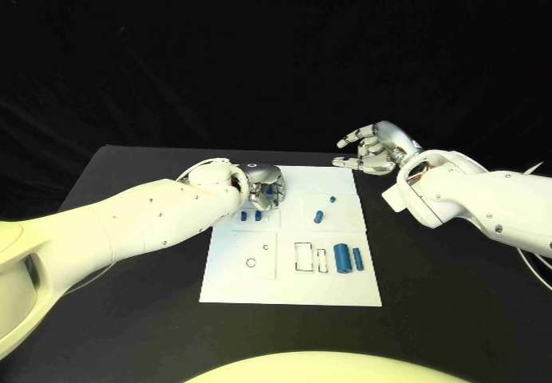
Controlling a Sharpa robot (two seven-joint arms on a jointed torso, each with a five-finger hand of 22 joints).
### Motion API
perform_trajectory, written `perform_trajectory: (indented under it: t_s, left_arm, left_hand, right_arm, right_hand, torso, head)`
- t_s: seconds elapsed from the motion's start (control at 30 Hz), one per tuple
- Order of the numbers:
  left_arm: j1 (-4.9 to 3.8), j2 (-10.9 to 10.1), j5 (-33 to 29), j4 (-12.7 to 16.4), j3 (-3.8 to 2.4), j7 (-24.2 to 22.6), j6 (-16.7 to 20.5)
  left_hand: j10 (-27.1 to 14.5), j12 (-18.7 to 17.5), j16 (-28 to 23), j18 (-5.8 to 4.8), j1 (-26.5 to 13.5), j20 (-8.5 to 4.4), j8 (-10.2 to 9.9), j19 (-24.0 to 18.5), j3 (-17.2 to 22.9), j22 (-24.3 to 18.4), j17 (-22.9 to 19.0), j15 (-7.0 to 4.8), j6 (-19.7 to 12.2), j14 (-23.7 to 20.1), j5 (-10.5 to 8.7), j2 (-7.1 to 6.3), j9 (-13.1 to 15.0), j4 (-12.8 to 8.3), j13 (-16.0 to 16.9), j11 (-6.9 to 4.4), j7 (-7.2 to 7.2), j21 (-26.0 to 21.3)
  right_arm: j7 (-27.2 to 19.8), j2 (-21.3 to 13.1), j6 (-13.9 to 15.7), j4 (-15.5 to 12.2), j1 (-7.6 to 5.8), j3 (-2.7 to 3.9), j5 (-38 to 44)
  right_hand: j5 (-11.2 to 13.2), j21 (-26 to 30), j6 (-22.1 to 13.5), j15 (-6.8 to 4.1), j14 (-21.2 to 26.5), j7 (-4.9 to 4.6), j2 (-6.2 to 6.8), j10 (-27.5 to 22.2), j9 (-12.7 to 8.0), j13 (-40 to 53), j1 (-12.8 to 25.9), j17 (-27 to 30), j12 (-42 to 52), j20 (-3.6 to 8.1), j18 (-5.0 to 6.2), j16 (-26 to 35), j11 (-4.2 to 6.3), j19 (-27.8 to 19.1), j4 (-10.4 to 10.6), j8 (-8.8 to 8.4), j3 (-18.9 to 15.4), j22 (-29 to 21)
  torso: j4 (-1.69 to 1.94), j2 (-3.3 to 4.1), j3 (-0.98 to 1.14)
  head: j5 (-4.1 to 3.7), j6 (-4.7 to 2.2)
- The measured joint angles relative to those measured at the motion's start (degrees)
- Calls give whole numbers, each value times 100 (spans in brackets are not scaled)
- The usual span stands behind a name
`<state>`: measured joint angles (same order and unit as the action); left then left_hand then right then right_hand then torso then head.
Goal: Assemble the parts on the task board
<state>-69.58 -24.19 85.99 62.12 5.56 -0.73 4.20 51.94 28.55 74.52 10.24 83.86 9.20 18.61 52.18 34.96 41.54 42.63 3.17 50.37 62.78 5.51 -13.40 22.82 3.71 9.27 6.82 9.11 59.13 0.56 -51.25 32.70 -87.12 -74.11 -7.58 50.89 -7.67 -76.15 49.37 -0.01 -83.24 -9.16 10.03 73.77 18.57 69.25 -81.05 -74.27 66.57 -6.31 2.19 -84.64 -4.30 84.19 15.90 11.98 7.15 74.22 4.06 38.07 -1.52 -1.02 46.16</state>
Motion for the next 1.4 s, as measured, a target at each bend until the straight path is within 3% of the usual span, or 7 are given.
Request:
perform_trajectory:
  t_s: [0.1,0.17,0.53,0.67,0.87,1.1,1.4]
  left_arm:
    - [13,10,-2,-19,1,-2,-9]
    - [13,15,-3,-27,-3,-3,-9]
    - [11,27,-8,-61,-15,20,-65]
    - [10,35,-9,-73,-16,22,-75]
    - [15,52,-25,-111,-17,-2,-54]
    - [37,62,-68,-149,-23,-36,13]
    - [69,39,-103,-144,-15,-62,171]
  left_hand:
    - [-1,-48,0,3,0,-79,-1,-80,0,103,3,-1,74,0,0,0,-10,-1,-7,3,12,55]
    - [1,-48,0,3,0,-79,-88,-81,150,109,3,-1,74,-1,0,0,-14,-149,-6,5,12,55]
    - [2,-48,52,2,-3,-78,-132,-83,149,149,43,-19,77,64,0,-1,-37,-149,-4,6,13,122]
    - [4,-48,218,2,-70,-78,-132,-83,149,209,190,-30,117,173,0,66,-39,-150,-3,3,12,190]
    - [206,-65,384,2,-10,-81,-132,-80,290,310,533,-105,373,504,-1,128,-41,-293,-12,-118,-23,388]
    - [310,-92,449,0,-63,-182,-132,25,289,538,726,-121,435,680,-1,179,-45,-293,-10,-120,-64,502]
    - [422,-178,580,-3,-123,-193,-134,239,226,732,905,-165,544,899,-7,239,-73,-356,-14,-151,-91,632]
  right_arm:
    - [1,-2,0,-2,0,0,1]
    - [1,-3,0,-2,0,-1,1]
    - [2,-1,-1,2,0,-1,2]
    - [2,0,-2,2,0,-1,2]
    - [-1,2,-2,3,0,-1,2]
    - [-3,3,-3,3,0,-1,3]
    - [-5,1,0,3,1,0,3]
  right_hand:
    - [0,0,0,0,0,0,0,1,0,0,0,0,0,0,0,0,0,0,0,0,0,0]
    - [0,0,0,0,0,0,0,0,0,0,0,0,0,0,0,0,0,0,0,0,0,0]
    - [0,0,0,0,0,0,0,1,0,0,0,0,0,0,0,0,0,0,0,0,0,0]
    - [0,0,0,0,0,0,0,-1,0,0,0,0,0,0,0,0,0,0,0,0,0,0]
    - [0,0,0,0,0,0,0,0,1,0,0,0,0,0,0,0,0,0,0,0,0,0]
    - [0,0,0,0,0,0,0,0,1,0,0,0,1,0,0,0,0,0,0,0,0,0]
    - [0,0,0,0,0,0,0,0,2,0,0,0,1,1,0,0,0,-1,0,0,0,0]
  torso:
    - [-2,5,0]
    - [-3,9,2]
    - [-1,7,7]
    - [-1,5,3]
    - [-3,5,0]
    - [-6,8,0]
    - [-3,6,3]
  head:
    - [-2,10]
    - [-3,13]
    - [-8,27]
    - [-15,24]
    - [-16,19]
    - [-23,23]
    - [-27,28]
